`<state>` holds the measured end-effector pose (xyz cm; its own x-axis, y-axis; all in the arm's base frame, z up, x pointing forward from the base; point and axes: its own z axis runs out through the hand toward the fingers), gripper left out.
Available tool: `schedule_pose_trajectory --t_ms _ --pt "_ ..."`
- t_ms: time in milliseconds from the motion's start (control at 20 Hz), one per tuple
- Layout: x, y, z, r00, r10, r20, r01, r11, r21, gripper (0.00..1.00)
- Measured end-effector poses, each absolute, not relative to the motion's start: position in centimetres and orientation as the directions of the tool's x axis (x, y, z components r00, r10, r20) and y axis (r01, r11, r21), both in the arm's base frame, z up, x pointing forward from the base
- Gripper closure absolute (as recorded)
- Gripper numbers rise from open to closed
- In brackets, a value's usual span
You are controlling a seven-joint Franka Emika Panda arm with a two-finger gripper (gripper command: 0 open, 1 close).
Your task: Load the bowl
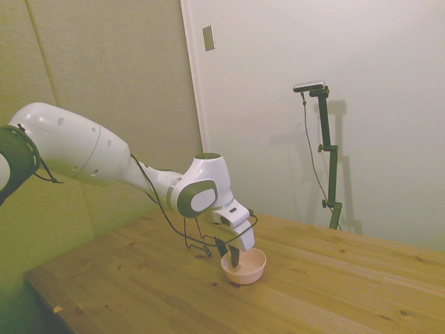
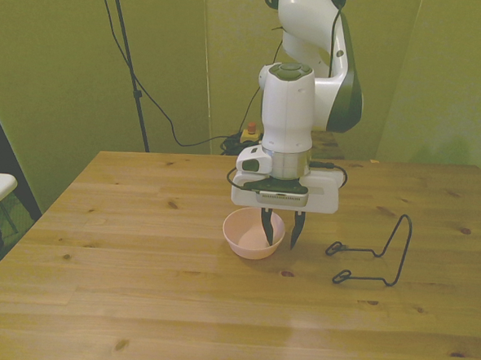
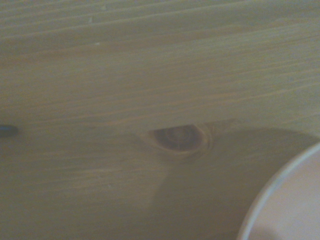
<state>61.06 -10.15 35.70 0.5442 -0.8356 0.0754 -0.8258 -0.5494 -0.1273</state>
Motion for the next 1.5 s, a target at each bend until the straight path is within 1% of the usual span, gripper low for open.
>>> schedule_pose_trajectory --t_ms 300,550,650,850,1100,1200,1250,1500 --pt "61.2 -10.6 36.1 0.554 -0.831 0.053 -0.819 -0.555 -0.146 1.0" --pt "61.3 -11.8 37.9 0.566 -0.824 0.032 -0.803 -0.559 -0.209 1.0" --pt "61.0 -12.5 39.0 0.574 -0.819 0.017 -0.79 -0.559 -0.251 1.0" --pt "60.1 -12.6 41.8 0.591 -0.805 -0.053 -0.765 -0.539 -0.352 1.0" --pt "59.5 -10.8 45.1 0.615 -0.78 -0.113 -0.732 -0.512 -0.45 1.0" --pt "59.8 -9.7 46.4 0.639 -0.759 -0.126 -0.711 -0.519 -0.475 1.0" --pt "60.3 -8.3 47.7 0.662 -0.74 -0.118 -0.688 -0.537 -0.488 1.0" --pt "60.8 -7.6 48.7 0.688 -0.717 -0.116 -0.646 -0.532 -0.547 1.0"
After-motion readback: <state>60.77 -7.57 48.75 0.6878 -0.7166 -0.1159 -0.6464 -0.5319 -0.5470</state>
